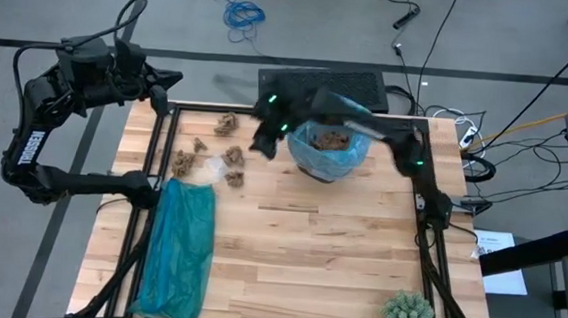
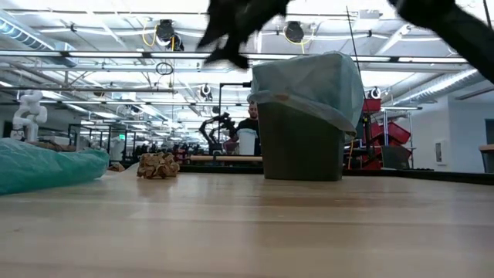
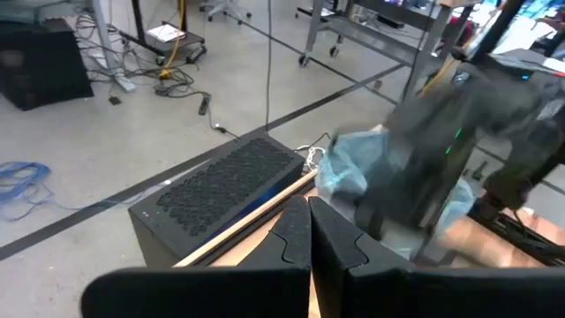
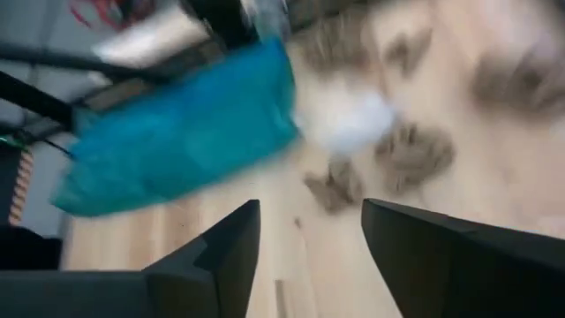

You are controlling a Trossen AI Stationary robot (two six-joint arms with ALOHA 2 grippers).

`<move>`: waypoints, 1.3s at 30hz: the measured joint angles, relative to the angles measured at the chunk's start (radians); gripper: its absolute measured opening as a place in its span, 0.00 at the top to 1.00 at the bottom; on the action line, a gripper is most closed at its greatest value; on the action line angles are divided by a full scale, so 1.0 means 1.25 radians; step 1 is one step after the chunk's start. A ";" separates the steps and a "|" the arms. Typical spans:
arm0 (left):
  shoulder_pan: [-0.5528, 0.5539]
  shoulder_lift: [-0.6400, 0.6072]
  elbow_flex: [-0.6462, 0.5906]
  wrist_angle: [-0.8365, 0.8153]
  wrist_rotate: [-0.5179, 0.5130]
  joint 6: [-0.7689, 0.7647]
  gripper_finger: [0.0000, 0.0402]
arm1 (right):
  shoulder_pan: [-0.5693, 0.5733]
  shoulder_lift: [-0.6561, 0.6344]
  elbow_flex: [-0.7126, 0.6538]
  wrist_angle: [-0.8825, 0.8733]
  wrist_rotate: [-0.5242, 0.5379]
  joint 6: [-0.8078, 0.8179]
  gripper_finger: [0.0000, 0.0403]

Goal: Place trash/remove bag and relplace
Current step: Put the brown napkin into the trash bin

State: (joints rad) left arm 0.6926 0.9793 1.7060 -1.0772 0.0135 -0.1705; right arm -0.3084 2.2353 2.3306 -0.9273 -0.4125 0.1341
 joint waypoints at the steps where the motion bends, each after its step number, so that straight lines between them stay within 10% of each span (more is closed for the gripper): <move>1: 0.000 0.000 0.000 0.000 0.000 -0.001 1.00 | 0.011 0.022 0.000 0.008 0.002 -0.004 0.54; 28: 0.000 -0.002 0.000 -0.068 0.000 0.038 1.00 | 0.113 0.305 0.002 0.237 0.221 -0.066 0.48; 39: 0.000 -0.003 0.000 -0.074 0.004 0.038 1.00 | 0.124 0.288 0.001 0.190 0.177 -0.010 0.96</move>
State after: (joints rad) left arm 0.6926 0.9750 1.7058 -1.1692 0.0181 -0.1236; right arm -0.1531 2.5957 2.3318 -0.6898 -0.1918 0.1211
